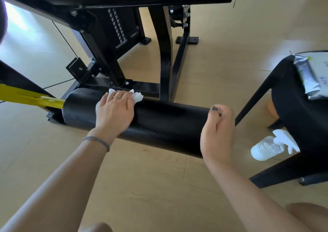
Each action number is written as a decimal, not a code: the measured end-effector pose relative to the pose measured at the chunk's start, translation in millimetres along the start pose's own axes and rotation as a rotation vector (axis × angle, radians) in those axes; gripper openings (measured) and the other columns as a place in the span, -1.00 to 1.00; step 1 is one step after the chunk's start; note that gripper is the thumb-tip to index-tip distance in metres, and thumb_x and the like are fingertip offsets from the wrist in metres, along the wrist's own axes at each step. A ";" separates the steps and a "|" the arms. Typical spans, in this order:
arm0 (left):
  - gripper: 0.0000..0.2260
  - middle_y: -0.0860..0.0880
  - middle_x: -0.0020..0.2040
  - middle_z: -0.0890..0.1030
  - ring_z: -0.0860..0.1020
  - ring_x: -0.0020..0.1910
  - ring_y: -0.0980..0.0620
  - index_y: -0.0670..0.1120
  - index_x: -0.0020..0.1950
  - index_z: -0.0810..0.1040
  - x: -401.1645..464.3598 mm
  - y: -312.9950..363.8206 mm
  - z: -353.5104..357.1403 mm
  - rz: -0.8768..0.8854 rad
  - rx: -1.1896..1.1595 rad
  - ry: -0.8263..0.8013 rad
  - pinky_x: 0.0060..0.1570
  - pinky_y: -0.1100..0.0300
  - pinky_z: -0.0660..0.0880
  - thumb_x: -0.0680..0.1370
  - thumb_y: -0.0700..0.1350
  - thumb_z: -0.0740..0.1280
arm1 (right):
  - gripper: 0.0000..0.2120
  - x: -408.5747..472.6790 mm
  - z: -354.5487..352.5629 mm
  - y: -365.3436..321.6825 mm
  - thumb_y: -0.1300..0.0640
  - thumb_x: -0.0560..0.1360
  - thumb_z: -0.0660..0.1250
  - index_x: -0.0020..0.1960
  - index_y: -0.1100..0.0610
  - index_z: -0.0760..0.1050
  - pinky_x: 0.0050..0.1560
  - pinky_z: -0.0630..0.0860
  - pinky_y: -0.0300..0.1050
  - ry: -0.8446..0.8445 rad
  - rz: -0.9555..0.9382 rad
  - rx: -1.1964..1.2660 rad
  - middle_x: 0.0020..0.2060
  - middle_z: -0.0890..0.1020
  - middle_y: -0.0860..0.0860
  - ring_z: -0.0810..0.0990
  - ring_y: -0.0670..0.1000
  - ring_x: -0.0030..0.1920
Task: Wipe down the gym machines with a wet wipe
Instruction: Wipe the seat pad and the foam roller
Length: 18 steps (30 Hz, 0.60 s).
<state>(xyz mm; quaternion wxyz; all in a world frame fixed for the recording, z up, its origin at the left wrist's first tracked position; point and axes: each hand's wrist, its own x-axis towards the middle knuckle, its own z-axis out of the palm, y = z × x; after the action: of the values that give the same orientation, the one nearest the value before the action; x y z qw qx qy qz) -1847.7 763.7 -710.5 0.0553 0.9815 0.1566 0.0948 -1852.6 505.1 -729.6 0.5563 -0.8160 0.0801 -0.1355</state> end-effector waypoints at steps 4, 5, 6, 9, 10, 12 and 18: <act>-0.47 0.05 0.43 0.46 0.35 0.45 -0.01 0.02 0.52 0.33 -36.5 65.9 1.6 0.186 0.040 0.019 0.51 -0.06 0.17 0.61 0.03 -0.15 | -0.40 7.5 13.3 7.3 -0.19 0.67 -0.02 0.56 0.15 0.28 0.40 0.28 -0.09 -0.123 0.065 -0.109 0.48 0.42 0.03 0.35 0.04 0.49; -0.49 0.06 0.45 0.43 0.34 0.46 0.00 0.02 0.54 0.30 -52.5 85.3 3.4 0.289 0.028 0.022 0.51 -0.05 0.17 0.62 0.02 -0.11 | -0.39 4.6 13.7 8.5 -0.20 0.66 -0.03 0.55 0.16 0.30 0.38 0.28 -0.11 -0.121 0.047 -0.102 0.47 0.45 0.04 0.37 0.04 0.48; -0.50 0.06 0.49 0.39 0.30 0.49 0.01 0.01 0.56 0.28 -66.9 100.6 4.7 0.376 0.005 -0.001 0.53 -0.04 0.13 0.63 0.01 -0.07 | -0.38 0.4 12.5 10.1 -0.21 0.64 -0.05 0.51 0.16 0.34 0.34 0.32 -0.12 -0.111 0.026 -0.088 0.41 0.50 0.04 0.42 0.06 0.43; -0.53 0.06 0.53 0.34 0.28 0.51 0.02 0.05 0.58 0.26 -69.1 98.1 2.4 0.545 -0.005 -0.082 0.51 -0.03 0.18 0.66 -0.01 -0.03 | -0.38 -11.6 2.7 13.1 -0.24 0.57 -0.07 0.41 0.13 0.38 0.31 0.44 -0.03 -0.129 -0.029 -0.053 0.29 0.56 -0.01 0.49 0.06 0.32; -0.55 0.08 0.51 0.37 0.33 0.47 0.02 0.10 0.56 0.28 -56.6 80.4 2.1 0.534 0.034 -0.065 0.46 -0.01 0.26 0.66 -0.02 -0.02 | -0.35 -16.0 0.2 14.4 -0.24 0.57 -0.06 0.50 0.11 0.32 0.42 0.37 -0.05 -0.153 -0.034 -0.062 0.41 0.48 -0.02 0.41 0.01 0.43; -0.61 0.14 0.44 0.46 0.41 0.40 0.01 0.18 0.45 0.41 -23.7 33.7 -0.4 0.304 0.025 -0.042 0.41 0.01 0.31 0.66 -0.02 0.01 | -0.33 -23.8 -2.8 16.9 -0.23 0.59 -0.03 0.60 0.08 0.19 0.53 0.20 -0.11 -0.183 -0.066 -0.099 0.56 0.31 -0.07 0.23 -0.08 0.56; -0.54 0.05 0.42 0.47 0.38 0.41 -0.04 0.10 0.53 0.30 -29.5 71.5 1.1 0.186 0.084 -0.027 0.43 -0.04 0.27 0.65 0.01 -0.07 | -0.71 8.3 0.7 1.5 -0.15 0.63 0.09 0.03 0.05 0.43 0.01 0.51 -0.02 -0.079 0.029 -0.094 0.00 0.56 -0.05 0.55 -0.01 0.03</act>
<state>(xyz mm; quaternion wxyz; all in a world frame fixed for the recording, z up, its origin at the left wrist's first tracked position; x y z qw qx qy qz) -1853.7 686.7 -706.6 0.0071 0.9945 0.0680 0.0795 -1844.4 502.8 -730.0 0.5221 -0.8446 0.0761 -0.0912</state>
